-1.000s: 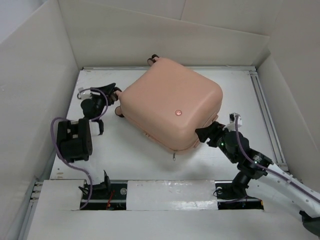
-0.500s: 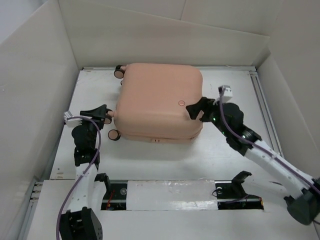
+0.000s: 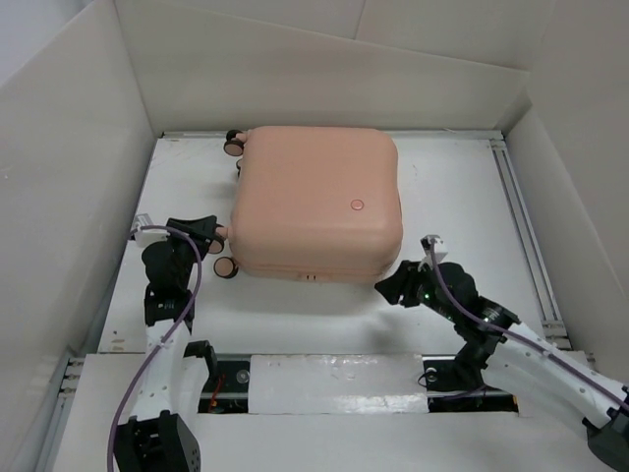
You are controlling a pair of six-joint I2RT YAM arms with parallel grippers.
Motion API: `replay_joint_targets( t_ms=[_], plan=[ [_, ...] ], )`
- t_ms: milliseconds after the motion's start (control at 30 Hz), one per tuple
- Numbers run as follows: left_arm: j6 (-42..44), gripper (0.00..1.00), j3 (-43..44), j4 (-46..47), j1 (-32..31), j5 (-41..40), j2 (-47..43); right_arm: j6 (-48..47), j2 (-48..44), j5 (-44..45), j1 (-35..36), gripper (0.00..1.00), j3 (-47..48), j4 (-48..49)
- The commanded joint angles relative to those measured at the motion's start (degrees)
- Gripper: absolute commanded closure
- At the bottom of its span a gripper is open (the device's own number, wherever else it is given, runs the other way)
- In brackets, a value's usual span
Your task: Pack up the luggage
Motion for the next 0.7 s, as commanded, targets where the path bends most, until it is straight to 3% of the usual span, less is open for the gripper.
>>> replay_joint_targets(
  t_ms=[0, 300, 467, 667],
  plan=[
    [-0.3, 1.0, -1.0, 6.0, -1.1, 5.9, 0.2, -0.1, 4.0, 2.5, 1.6, 0.43, 1.9, 2.3],
    [-0.8, 1.0, 3.3, 6.5, -1.1, 5.3, 2.0, -4.3, 9.1, 5.6, 1.6, 0.36, 2.6, 9.0],
    [-1.6, 1.0, 2.6, 9.9, -1.1, 4.7, 3.7, -6.6, 10.4, 7.1, 1.6, 0.4, 3.9, 11.2],
    [-1.6, 1.0, 4.0, 9.9, -1.1, 3.6, 5.7, -9.4, 11.5, 7.1, 1.6, 0.51, 4.9, 14.4]
  ],
)
